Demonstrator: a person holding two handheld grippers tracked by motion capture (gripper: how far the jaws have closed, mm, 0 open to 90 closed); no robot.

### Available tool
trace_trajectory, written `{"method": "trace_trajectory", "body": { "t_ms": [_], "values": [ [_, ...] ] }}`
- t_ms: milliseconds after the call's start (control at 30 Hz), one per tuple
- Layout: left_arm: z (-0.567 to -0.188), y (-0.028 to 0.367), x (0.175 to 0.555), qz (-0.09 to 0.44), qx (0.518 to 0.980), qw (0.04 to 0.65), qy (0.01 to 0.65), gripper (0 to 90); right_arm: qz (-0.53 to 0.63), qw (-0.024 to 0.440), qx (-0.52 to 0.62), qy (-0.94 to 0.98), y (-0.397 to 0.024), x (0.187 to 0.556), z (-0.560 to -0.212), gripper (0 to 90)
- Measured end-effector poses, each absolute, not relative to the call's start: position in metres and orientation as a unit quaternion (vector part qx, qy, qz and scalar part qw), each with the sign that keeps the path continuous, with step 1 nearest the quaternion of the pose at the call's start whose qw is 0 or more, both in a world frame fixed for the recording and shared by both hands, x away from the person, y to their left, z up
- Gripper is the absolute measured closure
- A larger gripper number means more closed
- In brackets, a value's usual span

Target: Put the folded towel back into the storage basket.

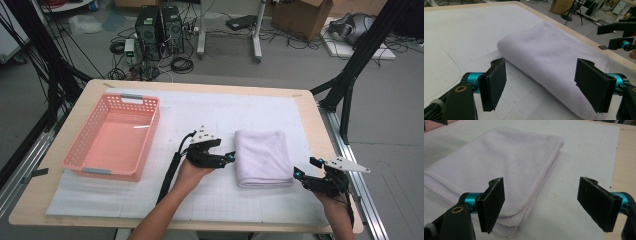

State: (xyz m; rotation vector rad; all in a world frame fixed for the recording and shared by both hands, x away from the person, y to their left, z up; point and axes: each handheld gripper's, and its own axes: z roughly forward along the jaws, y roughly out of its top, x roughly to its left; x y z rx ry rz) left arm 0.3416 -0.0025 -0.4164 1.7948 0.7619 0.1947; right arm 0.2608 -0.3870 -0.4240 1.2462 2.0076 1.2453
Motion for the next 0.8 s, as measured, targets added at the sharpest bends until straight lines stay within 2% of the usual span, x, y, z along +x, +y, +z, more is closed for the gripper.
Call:
{"method": "trace_trajectory", "body": {
  "t_ms": [233, 500, 800],
  "values": [
    [-0.425, -0.034, 0.359, 0.057, 0.77, 0.538, 0.339, 25.3, 0.459, 0.233, 0.455, 0.727, -0.39, 0.261, -0.424, 21.2],
    [-0.445, -0.046, 0.369, 0.028, 0.772, 0.503, 0.388, 24.7, 0.458, 0.228, 0.455, 0.728, -0.39, 0.262, -0.425, 21.2],
    [-0.451, -0.067, 0.369, 0.009, 0.79, 0.471, 0.393, 23.9, 0.458, 0.225, 0.453, 0.731, -0.387, 0.262, -0.425, 21.2]
  ]
}}
